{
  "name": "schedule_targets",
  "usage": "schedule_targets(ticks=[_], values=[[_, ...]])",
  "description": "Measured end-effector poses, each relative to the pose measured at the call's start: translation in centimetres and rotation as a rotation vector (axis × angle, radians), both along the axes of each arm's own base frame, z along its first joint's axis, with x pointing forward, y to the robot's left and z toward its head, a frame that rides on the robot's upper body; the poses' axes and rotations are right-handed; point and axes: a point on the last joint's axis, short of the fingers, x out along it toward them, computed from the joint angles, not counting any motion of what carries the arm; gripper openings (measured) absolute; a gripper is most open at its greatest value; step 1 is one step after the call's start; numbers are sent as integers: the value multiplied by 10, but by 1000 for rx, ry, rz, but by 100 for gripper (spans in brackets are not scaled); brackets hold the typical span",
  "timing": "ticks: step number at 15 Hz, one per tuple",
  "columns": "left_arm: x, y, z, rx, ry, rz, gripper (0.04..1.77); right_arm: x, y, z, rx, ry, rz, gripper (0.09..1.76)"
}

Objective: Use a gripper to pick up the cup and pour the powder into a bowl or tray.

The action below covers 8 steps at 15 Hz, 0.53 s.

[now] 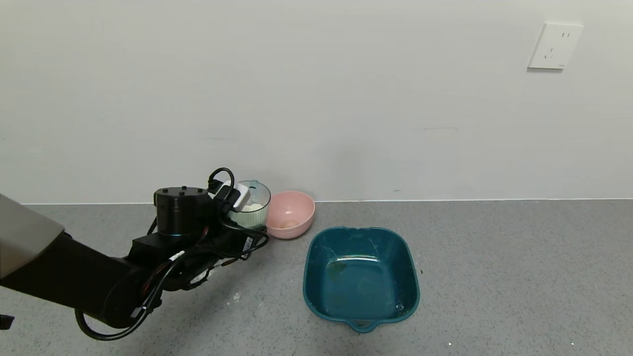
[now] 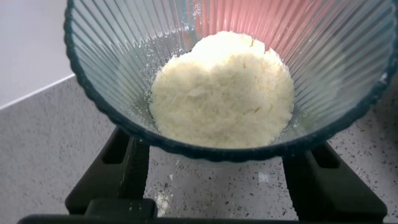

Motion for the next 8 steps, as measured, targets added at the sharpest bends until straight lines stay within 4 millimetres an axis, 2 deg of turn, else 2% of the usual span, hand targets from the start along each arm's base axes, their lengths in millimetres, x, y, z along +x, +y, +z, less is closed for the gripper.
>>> schedule_targets(ticks=[8], values=[[-7, -43, 16, 282, -44, -124, 124, 0, 0, 0, 0, 0, 0, 171]])
